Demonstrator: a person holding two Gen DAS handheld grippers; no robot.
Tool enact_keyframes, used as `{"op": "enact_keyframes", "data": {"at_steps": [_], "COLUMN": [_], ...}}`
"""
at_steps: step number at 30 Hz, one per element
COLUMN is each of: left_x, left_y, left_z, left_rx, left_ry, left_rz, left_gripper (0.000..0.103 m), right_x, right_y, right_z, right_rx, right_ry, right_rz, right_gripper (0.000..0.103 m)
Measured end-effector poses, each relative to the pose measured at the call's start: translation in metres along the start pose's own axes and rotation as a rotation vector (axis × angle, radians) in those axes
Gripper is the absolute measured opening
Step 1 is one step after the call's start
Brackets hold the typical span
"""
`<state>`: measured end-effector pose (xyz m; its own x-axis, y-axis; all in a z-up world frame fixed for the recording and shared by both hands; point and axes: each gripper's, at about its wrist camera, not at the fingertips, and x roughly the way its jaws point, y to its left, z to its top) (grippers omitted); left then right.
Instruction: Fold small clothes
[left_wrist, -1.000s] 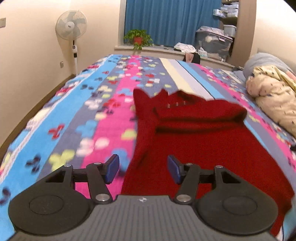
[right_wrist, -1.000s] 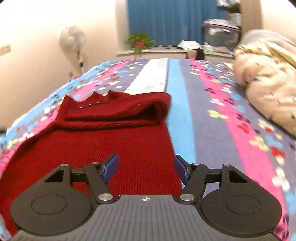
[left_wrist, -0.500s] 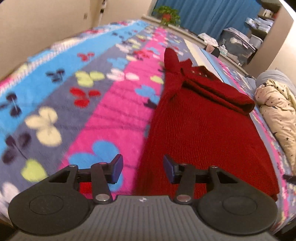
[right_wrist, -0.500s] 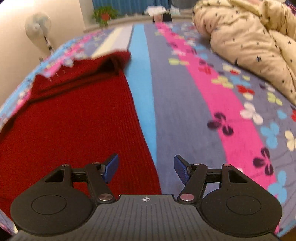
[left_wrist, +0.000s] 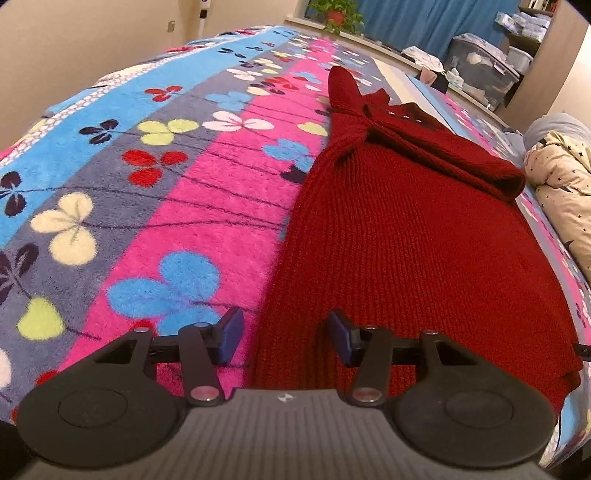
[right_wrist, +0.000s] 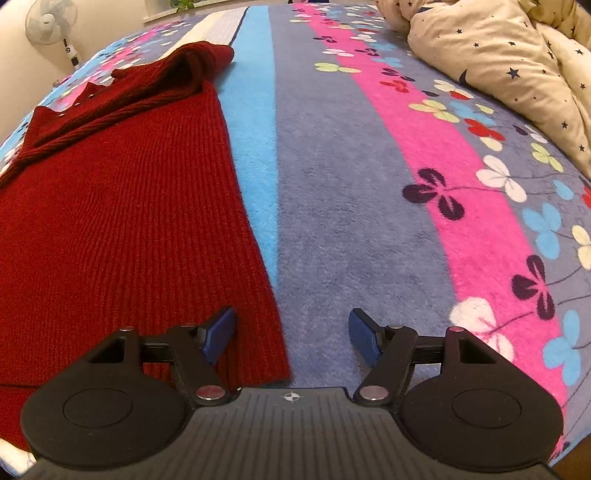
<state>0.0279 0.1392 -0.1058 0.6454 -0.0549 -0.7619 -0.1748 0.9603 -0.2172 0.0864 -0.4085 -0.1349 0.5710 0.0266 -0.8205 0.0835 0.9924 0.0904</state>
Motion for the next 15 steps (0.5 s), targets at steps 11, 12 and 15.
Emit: {"op": "enact_keyframes", "data": {"at_steps": [11,12,15], "left_x": [-0.009,-0.009,-0.008], "left_y": [0.002,0.002,0.002], "left_z": [-0.003,-0.003,-0.003], "left_rx": [-0.020,-0.022,-0.017], "left_ry": [-0.037,-0.035,-0.031], "left_rz": [0.082,0.082,0.087], "left_gripper": [0.056,0.056,0.057], "right_x": [-0.004,-0.004,-0.005], "right_y": [0.014,0.014,0.009], "right_z": [0.003,0.003,0.004], "right_rx": [-0.062,-0.061,-0.029], "right_ry": [-0.021,-0.022,-0.021], "right_rz": [0.092,0.094,0.109], "right_gripper": [0.018,0.018,0.017]}}
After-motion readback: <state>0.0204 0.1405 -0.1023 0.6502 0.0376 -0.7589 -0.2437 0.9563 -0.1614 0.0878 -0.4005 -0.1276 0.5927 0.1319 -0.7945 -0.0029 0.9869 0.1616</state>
